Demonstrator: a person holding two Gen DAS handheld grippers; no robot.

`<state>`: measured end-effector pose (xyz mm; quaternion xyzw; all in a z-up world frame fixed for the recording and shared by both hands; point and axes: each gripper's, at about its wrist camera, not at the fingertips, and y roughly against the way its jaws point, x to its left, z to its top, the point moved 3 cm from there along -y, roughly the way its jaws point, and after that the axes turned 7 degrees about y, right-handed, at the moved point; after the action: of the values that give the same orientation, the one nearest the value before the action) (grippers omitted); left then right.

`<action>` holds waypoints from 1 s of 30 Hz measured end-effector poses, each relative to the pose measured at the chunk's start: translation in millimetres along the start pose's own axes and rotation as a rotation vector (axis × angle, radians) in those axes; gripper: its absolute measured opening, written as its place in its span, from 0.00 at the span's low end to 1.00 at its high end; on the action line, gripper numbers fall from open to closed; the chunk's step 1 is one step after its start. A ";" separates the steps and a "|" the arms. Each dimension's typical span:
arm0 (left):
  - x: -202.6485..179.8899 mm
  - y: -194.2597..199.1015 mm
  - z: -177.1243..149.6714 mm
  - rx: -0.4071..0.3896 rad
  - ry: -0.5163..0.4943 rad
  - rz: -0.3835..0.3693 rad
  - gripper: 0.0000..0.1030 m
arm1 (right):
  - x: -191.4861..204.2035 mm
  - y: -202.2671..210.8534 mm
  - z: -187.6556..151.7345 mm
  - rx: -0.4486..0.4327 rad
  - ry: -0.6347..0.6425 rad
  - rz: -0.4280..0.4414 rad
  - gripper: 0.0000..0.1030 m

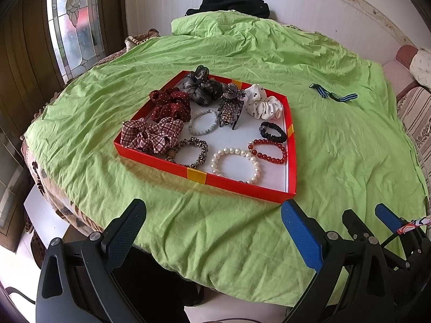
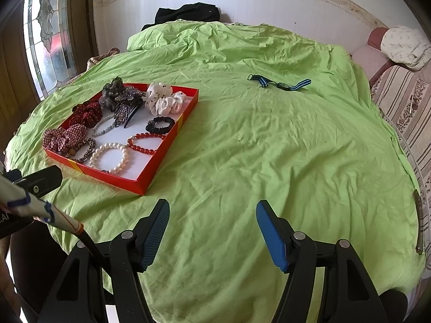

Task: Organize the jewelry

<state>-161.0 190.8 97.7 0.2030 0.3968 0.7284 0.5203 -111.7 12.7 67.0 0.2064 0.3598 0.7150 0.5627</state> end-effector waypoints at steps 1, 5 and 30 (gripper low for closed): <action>-1.7 0.2 -0.1 -0.002 -0.001 0.000 0.97 | 1.6 -0.2 -0.1 0.001 0.004 -0.001 0.69; 0.5 -0.2 0.0 -0.001 0.000 0.001 0.97 | 3.2 -0.3 -0.6 0.002 0.007 0.002 0.69; 7.4 -7.5 -0.5 0.031 0.014 -0.017 0.97 | 5.0 -4.2 -1.5 0.014 -0.003 -0.001 0.70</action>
<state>-159.6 198.5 90.6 0.2025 0.4135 0.7190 0.5206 -111.4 17.6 62.3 0.2114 0.3642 0.7117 0.5623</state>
